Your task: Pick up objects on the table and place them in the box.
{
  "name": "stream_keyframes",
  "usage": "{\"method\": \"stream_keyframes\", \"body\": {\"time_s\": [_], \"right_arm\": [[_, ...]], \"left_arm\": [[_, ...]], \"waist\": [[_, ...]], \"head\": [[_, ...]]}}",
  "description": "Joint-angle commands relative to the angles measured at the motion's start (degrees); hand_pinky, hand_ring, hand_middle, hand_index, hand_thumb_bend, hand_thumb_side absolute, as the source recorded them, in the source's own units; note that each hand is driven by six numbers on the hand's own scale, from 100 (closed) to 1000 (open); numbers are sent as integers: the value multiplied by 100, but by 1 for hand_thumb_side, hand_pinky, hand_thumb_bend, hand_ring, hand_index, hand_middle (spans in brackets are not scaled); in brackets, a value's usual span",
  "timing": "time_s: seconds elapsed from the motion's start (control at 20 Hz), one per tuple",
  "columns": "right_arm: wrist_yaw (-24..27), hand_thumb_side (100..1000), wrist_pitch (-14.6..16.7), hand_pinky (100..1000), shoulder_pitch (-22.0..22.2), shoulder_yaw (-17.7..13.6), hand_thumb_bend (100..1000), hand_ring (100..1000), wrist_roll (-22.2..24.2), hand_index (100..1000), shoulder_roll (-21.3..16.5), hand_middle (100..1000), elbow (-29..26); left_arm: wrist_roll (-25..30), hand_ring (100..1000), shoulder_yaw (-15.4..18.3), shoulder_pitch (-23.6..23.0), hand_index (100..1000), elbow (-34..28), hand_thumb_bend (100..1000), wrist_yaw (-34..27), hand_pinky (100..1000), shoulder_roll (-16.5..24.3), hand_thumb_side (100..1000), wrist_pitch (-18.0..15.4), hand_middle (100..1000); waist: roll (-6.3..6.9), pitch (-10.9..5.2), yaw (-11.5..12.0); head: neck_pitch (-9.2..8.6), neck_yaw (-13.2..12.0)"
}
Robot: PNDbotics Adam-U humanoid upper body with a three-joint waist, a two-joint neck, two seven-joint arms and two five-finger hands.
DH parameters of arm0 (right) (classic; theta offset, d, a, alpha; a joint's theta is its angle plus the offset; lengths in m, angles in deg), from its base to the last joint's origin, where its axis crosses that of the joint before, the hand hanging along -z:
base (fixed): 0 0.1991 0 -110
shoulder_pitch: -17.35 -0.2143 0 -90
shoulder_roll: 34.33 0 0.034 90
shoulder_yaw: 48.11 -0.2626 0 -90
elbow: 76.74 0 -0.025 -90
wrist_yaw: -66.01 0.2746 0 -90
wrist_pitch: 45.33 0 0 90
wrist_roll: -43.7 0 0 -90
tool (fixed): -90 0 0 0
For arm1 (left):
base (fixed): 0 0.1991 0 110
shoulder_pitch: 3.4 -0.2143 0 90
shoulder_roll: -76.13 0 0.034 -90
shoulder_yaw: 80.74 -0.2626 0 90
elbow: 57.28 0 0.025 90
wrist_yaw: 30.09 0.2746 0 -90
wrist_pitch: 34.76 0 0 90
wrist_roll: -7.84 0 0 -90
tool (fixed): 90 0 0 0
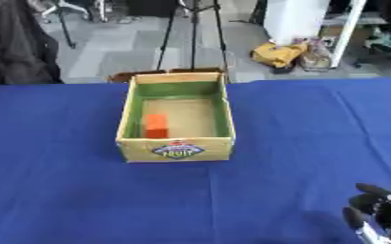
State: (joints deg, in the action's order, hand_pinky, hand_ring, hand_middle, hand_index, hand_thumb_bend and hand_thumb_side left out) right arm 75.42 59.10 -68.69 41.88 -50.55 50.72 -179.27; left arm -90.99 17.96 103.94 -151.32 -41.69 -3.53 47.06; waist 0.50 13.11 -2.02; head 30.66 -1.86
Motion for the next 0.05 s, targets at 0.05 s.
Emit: {"method": "stream_keyframes", "body": {"time_s": [0.05], "right_arm": [[37,446,26,784,-50,-66,522,558,1,801,-161,579,-133]], "left_arm": [[-12,711,71,30,885,-87,1000,-12,608,95,762,-23,714]], "waist": [[-5,-64,0]], "head": [[12,18]]}}
